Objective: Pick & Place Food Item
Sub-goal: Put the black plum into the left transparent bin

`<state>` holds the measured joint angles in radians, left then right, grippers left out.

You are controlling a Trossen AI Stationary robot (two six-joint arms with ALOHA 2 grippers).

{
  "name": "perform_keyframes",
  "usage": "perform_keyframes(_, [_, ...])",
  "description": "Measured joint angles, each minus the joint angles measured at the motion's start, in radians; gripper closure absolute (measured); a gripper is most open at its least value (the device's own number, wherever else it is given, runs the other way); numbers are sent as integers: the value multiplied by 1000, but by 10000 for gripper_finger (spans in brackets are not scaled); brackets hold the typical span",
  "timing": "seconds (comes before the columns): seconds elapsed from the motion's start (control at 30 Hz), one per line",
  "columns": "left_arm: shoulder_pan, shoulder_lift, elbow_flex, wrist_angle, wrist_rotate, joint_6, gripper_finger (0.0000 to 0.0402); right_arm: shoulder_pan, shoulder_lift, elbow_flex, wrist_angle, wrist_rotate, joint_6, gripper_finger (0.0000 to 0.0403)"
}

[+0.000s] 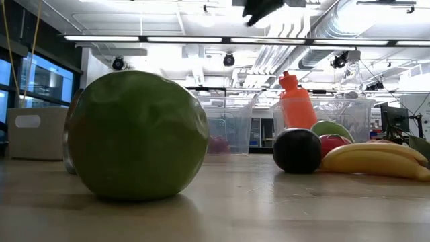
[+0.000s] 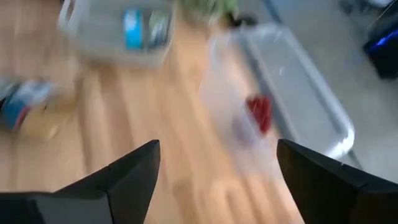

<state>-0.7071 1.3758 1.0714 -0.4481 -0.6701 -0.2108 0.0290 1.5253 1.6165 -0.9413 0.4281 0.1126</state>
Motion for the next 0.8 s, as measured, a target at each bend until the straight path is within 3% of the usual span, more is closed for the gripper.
perform_keyframes(0.2, [0,0,0,-1,0,-18,147,145,-53,-1,-324,26,260,109])
perform_keyframes(0.3, [0,0,0,-1,0,-24,147,217,-57,-27,-404,27,340,115])
perform_keyframes(0.53, [0,0,0,-1,2,-26,147,370,-63,-182,-435,47,406,125])
perform_keyframes(0.8, [0,0,-1,-1,3,-30,147,442,-100,-366,-439,69,539,129])
